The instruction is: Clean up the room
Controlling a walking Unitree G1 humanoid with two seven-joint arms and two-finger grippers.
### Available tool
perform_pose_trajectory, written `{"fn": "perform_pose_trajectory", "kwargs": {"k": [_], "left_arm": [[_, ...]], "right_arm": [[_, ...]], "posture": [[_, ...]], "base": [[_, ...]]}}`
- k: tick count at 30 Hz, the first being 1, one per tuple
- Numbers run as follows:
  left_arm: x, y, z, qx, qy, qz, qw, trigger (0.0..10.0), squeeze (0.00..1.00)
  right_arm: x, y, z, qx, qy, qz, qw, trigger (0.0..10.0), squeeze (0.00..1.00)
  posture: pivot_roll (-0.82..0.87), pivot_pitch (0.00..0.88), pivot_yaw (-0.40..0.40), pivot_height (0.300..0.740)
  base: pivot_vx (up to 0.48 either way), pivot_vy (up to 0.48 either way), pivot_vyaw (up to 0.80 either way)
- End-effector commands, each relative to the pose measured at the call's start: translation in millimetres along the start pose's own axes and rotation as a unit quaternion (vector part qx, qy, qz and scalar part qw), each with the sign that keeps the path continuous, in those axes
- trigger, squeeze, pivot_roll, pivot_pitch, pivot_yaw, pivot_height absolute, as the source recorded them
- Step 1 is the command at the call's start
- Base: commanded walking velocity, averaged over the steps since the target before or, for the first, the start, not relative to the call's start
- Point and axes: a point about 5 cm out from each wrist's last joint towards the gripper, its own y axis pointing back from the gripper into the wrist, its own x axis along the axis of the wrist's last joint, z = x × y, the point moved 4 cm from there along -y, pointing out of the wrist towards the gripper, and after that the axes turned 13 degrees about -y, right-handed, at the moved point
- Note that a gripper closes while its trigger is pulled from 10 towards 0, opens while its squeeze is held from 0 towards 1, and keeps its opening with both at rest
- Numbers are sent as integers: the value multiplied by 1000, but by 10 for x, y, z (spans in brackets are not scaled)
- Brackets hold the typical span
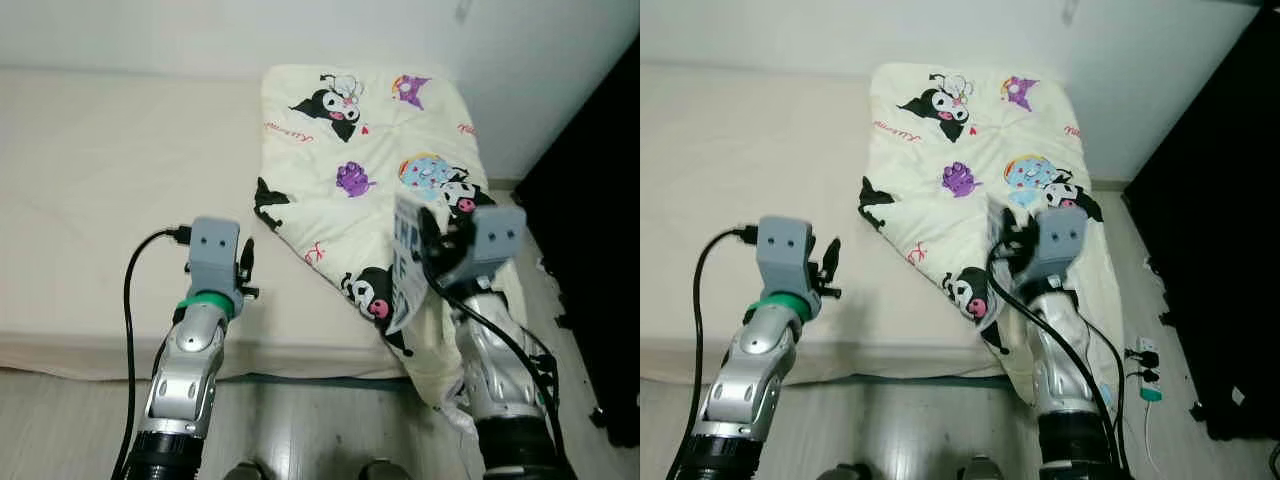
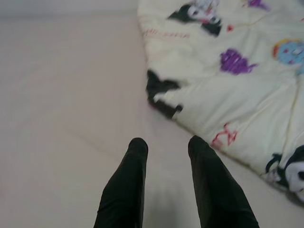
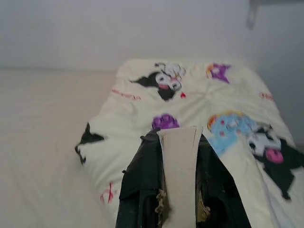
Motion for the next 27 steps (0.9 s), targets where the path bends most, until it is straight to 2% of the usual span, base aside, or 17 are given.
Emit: {"fn": "perform_pose_trajectory", "kwargs": {"k": [1,3,5,11,19,27], "left_arm": [[-160,29,1,-2,11,-37,999,10000,0],[-175,39,12,-12,10,-43,999,10000,0],[-168,54,0,-19,-9,-36,999,10000,0],[-137,32,-82,-1,-22,-18,1000,10000,0],[16,-7,-70,4,-42,11,999,10000,0],[61,-14,-31,-5,-49,25,998,10000,0]], "right_arm": [[19,7,-35,8,-2,9,1000,10000,0],[4,14,-33,8,-1,7,1000,10000,0],[-12,13,-34,9,0,5,1000,10000,0],[3,-40,-59,16,0,11,1000,10000,0],[-15,-47,-59,11,4,11,1000,10000,0],[-6,-48,7,-2,4,13,1000,10000,0]], "posture": [[44,90,15,730],[43,89,15,730],[46,86,15,730],[53,79,17,730],[50,75,25,730],[50,76,29,730]], "base": [[0,0,0],[0,0,0],[0,0,0],[0,0,0],[0,0,0],[0,0,742]]}}
